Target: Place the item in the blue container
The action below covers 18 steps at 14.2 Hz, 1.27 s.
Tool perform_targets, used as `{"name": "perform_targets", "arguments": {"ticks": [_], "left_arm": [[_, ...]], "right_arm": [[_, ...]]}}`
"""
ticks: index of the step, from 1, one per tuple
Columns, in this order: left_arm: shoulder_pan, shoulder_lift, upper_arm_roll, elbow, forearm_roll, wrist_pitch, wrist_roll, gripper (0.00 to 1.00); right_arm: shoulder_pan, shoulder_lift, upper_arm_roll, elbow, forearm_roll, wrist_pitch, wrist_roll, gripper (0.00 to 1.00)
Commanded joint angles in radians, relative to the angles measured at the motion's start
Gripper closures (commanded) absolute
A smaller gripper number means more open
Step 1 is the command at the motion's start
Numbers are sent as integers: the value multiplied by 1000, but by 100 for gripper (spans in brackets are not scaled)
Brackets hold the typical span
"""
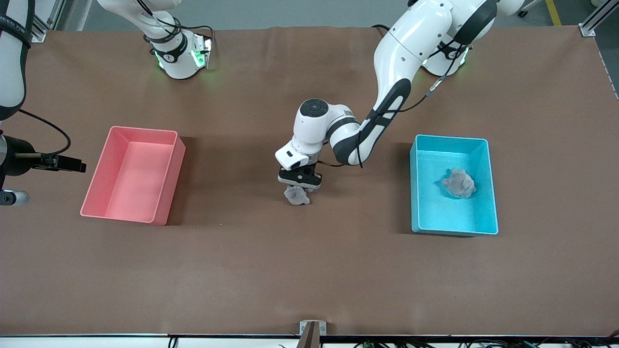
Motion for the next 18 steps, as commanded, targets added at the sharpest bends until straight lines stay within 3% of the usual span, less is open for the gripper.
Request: {"name": "perform_targets", "arguments": {"ticks": [1,4,7,10,15,18], "left_arm": [[15,-39,6,-2,16,-9,-2,86],[79,-106,-57,-1,7,-166,23,86],[234,-175,-198,-1,-70,-320,150,86],[409,-249,-331,1,-134,-504,312,86],[763,-344,-537,-16,-223,-802,595,86],[982,-376,-649,-111,-216,-830,722,86]], "right_arm": [[-20,-21,16,1,13,-20,19,0],[-52,-21,56,-1,13,-18,15,0],[-87,-21,91,-2,12,-14,13,0],[-119,-21,134,-4,3,-10,13,0],[-113,-44,134,-10,3,-12,13,0],[-103,-100,134,-53,1,-9,13,0]]}}
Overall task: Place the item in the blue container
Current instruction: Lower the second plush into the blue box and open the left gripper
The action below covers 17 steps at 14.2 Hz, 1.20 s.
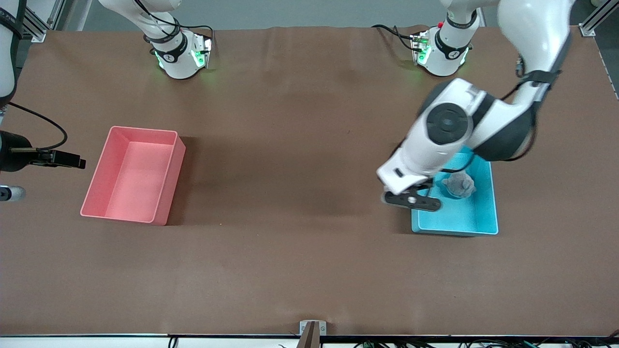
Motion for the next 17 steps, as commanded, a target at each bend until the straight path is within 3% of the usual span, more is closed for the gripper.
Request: {"name": "perform_targets", "arguments": {"ticks": [1,4,7,11,17], "left_arm": [[183,-47,-97,-123,-6,5,114,86],[353,-56,-155,-263,12,106,251,85],[403,-54,-163,-392,118,234,257,84],[420,42,-157,-409,129,251,257,84],[446,101,-120,-453,192,321,257,79]], "right_arm": [[-1,-86,20,-75,0,-1,10,0],[7,-135,18,-118,-7,2,10,0],[6,-164,15,-121,-8,-10,8,0],[10,-232,14,-173,-22,-7,8,0],[1,-281,15,-176,-22,-29,2,0]]}}
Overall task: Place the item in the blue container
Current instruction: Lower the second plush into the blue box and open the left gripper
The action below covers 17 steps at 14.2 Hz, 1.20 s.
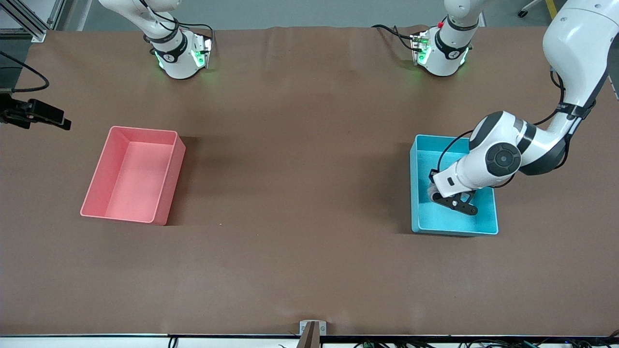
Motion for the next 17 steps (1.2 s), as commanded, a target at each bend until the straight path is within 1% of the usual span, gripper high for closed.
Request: {"name": "perform_targets", "arguments": {"ticks": [1,2,3,4,5,8,10,11,12,15,16,17], "left_arm": [[28,9,-5,-47,27,79,1,78],[28,7,-5,-47,27,81,1,74],[28,3,-5,-47,27,79,1,53],[31,-3,-7,-44,27,73,1,15],[37,-10,-7,-41,27,69,4,0],[53,-48,-19,-30,15,53,4,0],[92,-54,-86,19,11,-23,4,0],[116,-50,-129,55,6,-74,5,0],[126,-50,-154,83,-11,-110,5,0],[137,-51,-169,152,-40,-168,37,0],[154,-59,-174,169,-80,-168,83,0],[157,-109,-172,183,-164,-165,138,0]], "right_arm": [[-6,-46,7,-39,-16,3,2,0],[-6,-47,7,-37,-17,4,-1,0],[-6,-49,8,-34,-29,4,-2,0],[-5,-53,11,-32,-39,3,-2,0],[-2,-70,13,-35,-42,3,-2,0],[1,-87,14,-34,-40,-11,2,0],[3,-96,16,-29,-40,-48,1,0],[3,-93,16,-17,-40,-52,1,0],[1,-92,14,-16,-40,-48,-1,0],[8,-90,16,-13,-45,-43,-2,0],[9,-90,17,-11,-54,-43,-2,0],[9,-90,16,-13,-55,-40,-5,0]]}}
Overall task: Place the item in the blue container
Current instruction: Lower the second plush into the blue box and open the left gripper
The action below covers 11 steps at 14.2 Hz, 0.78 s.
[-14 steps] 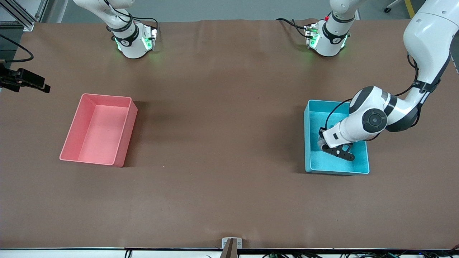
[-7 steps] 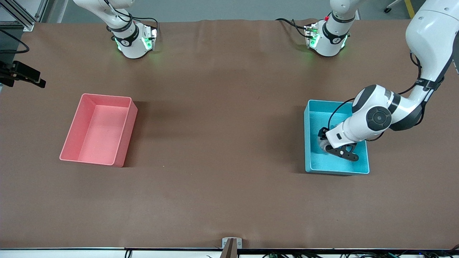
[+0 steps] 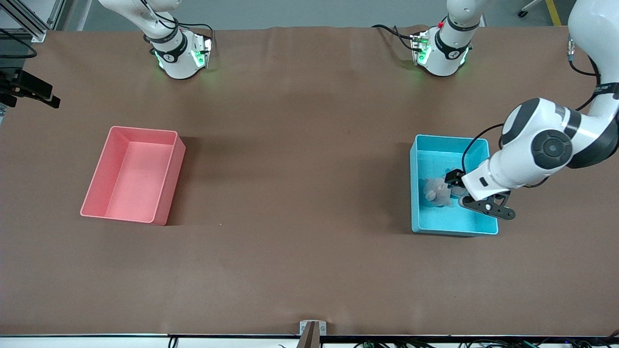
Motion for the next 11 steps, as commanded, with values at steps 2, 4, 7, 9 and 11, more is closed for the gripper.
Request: {"name": "perform_targets", "arguments": {"ticks": [2,4,7,9,11], "left_arm": [[24,-148,27,29,-234,-15,157,0],[24,-242,67,28,-317,-13,202,0],[24,-377,119,17,-374,-25,248,0],[27,-446,123,6,-385,-54,237,0],[58,-503,139,9,-472,-105,234,0]], "right_arm": [[4,-16,3,-13,-29,14,-64,0],[2,-16,3,-13,-28,10,-83,0],[1,-19,0,-17,-9,-1,-66,0],[2,-22,1,-17,-5,-6,-66,0],[2,-30,0,-19,-5,-15,-68,0]]}}
